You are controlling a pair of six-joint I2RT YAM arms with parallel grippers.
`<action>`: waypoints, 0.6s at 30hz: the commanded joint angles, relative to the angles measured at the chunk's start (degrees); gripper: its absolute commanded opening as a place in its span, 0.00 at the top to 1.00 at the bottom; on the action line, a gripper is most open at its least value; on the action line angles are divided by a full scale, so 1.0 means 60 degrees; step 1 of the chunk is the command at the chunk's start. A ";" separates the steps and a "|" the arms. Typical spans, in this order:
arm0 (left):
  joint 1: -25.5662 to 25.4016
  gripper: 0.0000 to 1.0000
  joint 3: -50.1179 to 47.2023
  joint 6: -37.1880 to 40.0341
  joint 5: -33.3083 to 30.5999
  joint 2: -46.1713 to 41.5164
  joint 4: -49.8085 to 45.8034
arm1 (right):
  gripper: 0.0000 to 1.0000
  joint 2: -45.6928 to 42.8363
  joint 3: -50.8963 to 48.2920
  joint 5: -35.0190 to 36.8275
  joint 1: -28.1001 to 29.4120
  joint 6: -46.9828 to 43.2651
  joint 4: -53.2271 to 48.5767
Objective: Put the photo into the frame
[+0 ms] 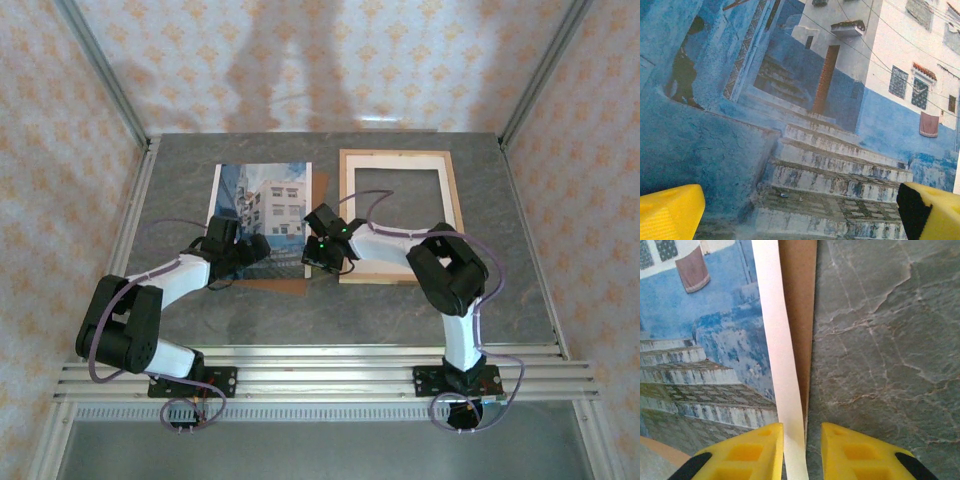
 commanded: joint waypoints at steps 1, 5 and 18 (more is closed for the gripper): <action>-0.0083 0.00 -0.0201 -0.0176 0.0122 0.0186 0.0204 | 0.75 -0.0115 -0.0099 -0.0031 0.0070 0.0101 0.0217; -0.0088 0.00 -0.0231 -0.0235 0.0143 0.0195 0.0230 | 0.77 -0.0091 -0.0121 -0.0054 0.0079 0.0116 0.0244; -0.0088 0.00 -0.0129 -0.0120 0.0069 0.0124 0.0034 | 0.91 -0.0368 -0.0183 -0.0172 0.0000 0.0130 0.0432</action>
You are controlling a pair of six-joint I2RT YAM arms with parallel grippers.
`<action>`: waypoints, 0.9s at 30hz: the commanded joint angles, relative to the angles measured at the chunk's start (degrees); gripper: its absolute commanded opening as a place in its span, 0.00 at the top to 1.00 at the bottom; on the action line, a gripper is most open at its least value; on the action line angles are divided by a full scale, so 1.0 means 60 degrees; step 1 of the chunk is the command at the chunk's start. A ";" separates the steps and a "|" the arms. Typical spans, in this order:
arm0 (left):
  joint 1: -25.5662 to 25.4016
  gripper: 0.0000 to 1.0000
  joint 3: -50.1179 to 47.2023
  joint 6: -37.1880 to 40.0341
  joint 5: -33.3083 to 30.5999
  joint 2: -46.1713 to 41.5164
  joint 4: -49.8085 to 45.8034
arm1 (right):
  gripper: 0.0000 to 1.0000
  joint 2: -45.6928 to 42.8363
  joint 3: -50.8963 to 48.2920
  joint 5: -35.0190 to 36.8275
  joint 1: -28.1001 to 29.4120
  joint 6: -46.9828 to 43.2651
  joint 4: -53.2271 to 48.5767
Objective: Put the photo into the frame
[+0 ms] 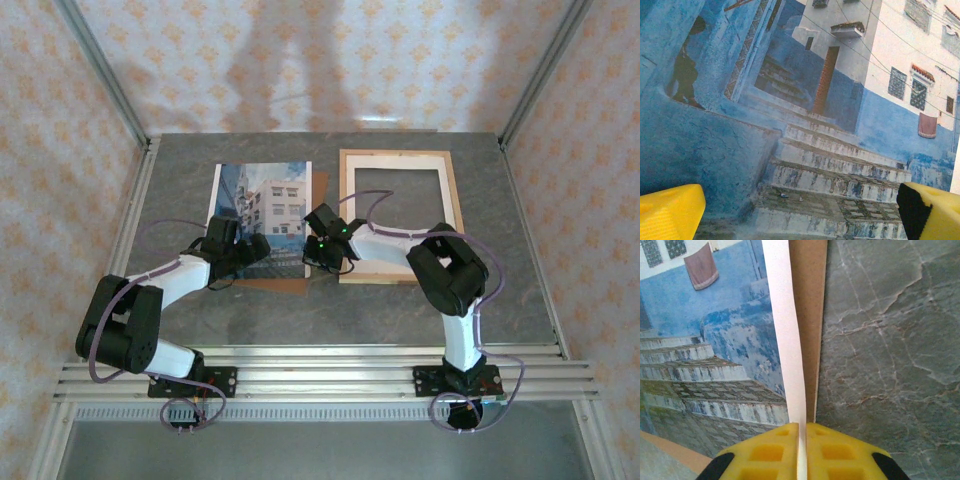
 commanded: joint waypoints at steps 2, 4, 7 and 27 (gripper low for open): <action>-0.0099 0.00 -0.0041 -0.0020 0.0064 0.0097 -0.0162 | 0.92 -0.0355 -0.0158 -0.0167 -0.0028 0.0082 0.0327; -0.0092 0.00 0.0000 0.0021 0.0051 0.0062 -0.0236 | 0.94 -0.0346 -0.0185 -0.0178 -0.0043 0.0089 0.0346; -0.0094 0.00 0.0100 0.0150 -0.0033 -0.0058 -0.0437 | 0.98 -0.0339 -0.0230 -0.0181 -0.0071 0.0099 0.0355; -0.2688 0.06 0.0443 0.2727 -0.2518 -0.1831 -0.1114 | 1.00 -0.0783 0.1512 -0.0954 -0.0869 -0.1251 -0.1224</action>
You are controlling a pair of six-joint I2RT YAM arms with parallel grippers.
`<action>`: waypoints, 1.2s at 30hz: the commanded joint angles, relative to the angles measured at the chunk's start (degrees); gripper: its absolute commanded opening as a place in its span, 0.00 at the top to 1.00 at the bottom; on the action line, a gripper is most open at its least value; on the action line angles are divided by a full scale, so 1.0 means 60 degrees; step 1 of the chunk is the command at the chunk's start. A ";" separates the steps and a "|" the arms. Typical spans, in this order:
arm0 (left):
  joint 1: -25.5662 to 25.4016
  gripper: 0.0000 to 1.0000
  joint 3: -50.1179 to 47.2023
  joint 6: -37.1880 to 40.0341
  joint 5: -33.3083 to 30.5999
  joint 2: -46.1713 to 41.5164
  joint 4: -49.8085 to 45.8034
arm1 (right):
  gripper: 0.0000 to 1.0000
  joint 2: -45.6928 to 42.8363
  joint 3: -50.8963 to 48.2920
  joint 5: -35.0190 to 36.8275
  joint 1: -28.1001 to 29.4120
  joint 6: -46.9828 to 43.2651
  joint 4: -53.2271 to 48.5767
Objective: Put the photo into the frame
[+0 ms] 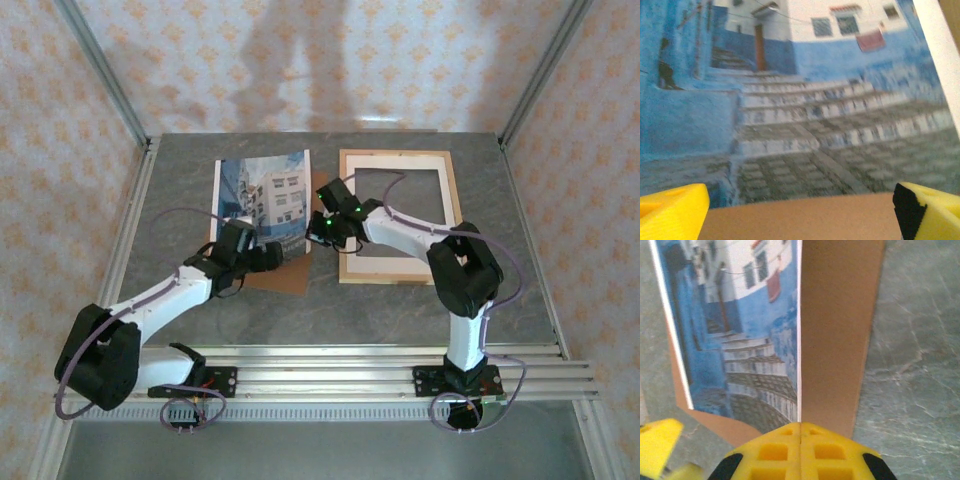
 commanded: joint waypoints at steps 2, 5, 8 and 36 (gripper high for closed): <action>-0.1206 0.08 0.0274 0.1444 -0.1554 0.0035 0.0259 | 1.00 -0.0109 0.0643 -0.0218 -0.0092 -0.0503 -0.0819; -0.2037 0.09 0.0454 0.1986 -0.2081 0.0331 0.0410 | 1.00 -0.0061 0.0867 -0.0368 -0.0179 -0.0500 -0.0829; -0.2416 0.09 0.0781 0.2390 -0.2686 0.0842 0.0339 | 1.00 -0.0090 0.0943 -0.0589 -0.0179 -0.0471 -0.0777; -0.2481 0.51 0.1329 0.3744 -0.2713 0.2559 0.1576 | 1.00 -0.0326 0.0708 -0.0980 -0.0179 -0.0502 -0.0616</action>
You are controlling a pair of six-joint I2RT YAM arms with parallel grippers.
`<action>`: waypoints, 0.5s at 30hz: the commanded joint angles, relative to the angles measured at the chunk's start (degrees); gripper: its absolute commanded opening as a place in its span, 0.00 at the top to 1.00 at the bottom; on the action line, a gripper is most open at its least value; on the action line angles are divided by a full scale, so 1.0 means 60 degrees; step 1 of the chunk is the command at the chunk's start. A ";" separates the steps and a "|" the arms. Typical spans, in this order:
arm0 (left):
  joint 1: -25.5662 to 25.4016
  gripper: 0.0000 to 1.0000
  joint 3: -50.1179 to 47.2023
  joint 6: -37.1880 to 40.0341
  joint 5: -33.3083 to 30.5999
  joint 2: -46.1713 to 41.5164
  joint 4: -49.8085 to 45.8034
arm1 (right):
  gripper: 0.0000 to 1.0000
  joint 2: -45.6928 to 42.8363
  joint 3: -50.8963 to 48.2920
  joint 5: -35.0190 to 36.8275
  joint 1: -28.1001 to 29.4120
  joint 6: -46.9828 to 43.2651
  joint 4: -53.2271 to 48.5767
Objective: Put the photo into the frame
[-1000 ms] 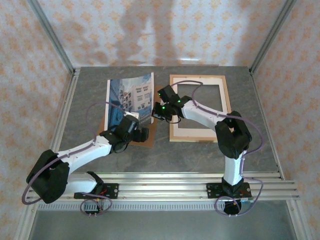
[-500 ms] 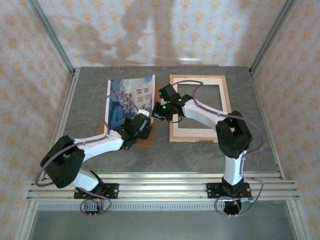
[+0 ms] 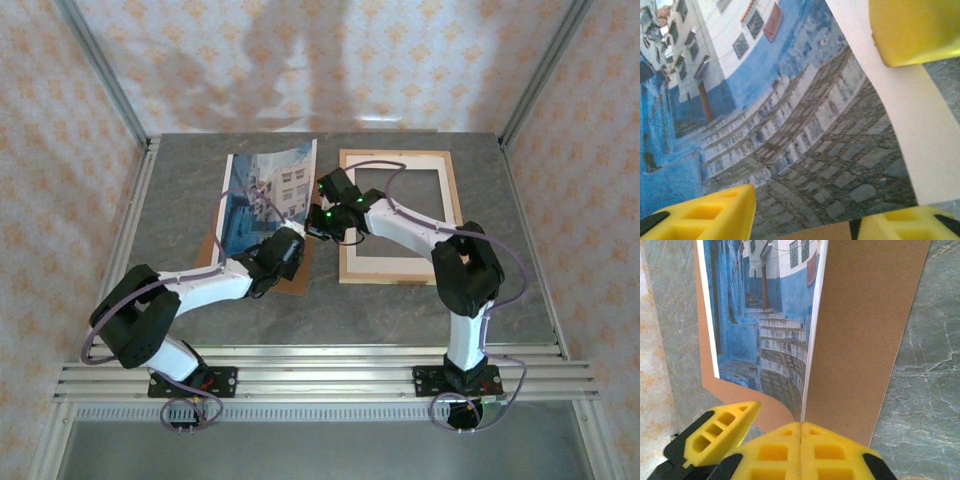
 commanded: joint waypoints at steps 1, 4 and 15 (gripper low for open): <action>-0.0044 0.54 0.0216 -0.0030 0.0301 -0.0015 0.0344 | 1.00 -0.0291 0.0050 -0.0125 -0.0014 -0.0113 0.0076; -0.0049 0.63 0.0319 -0.0095 0.0551 -0.0065 0.0247 | 1.00 -0.0224 0.0167 -0.0077 -0.0025 -0.0102 0.0072; -0.0044 0.90 0.0336 -0.0648 0.1067 -0.0344 0.0113 | 0.98 -0.0074 0.0638 0.0134 -0.0207 -0.0101 -0.0183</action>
